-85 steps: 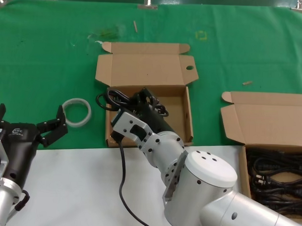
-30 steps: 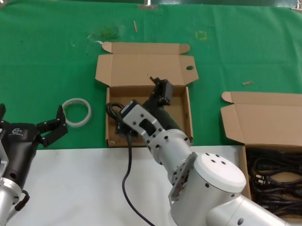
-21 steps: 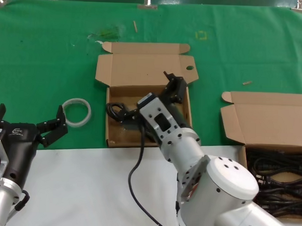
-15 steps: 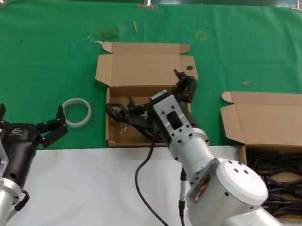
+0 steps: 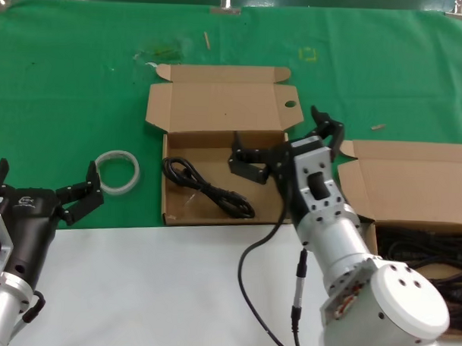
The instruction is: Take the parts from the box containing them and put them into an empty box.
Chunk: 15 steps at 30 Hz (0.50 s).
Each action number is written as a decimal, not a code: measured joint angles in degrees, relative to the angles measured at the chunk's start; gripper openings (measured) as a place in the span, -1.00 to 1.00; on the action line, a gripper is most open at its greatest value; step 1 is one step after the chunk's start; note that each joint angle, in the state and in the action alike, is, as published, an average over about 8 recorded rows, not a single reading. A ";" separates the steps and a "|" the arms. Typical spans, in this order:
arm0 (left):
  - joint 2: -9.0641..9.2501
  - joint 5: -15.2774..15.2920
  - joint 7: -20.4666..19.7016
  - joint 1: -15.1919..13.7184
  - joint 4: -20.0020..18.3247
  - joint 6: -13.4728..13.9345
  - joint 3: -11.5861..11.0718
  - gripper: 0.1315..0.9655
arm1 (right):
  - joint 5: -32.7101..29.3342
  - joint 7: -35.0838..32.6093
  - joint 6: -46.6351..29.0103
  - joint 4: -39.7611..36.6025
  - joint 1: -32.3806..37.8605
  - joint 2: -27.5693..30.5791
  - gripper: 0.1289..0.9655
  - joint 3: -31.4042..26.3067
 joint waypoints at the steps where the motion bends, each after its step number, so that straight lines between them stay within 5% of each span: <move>1: 0.00 0.00 0.00 0.00 0.00 0.00 0.00 1.00 | -0.74 0.98 -0.52 0.19 -0.52 0.00 1.00 0.79; 15: 0.00 -0.01 0.02 0.00 0.00 0.00 0.00 1.00 | -10.96 14.53 -7.67 2.87 -7.74 0.00 1.00 11.77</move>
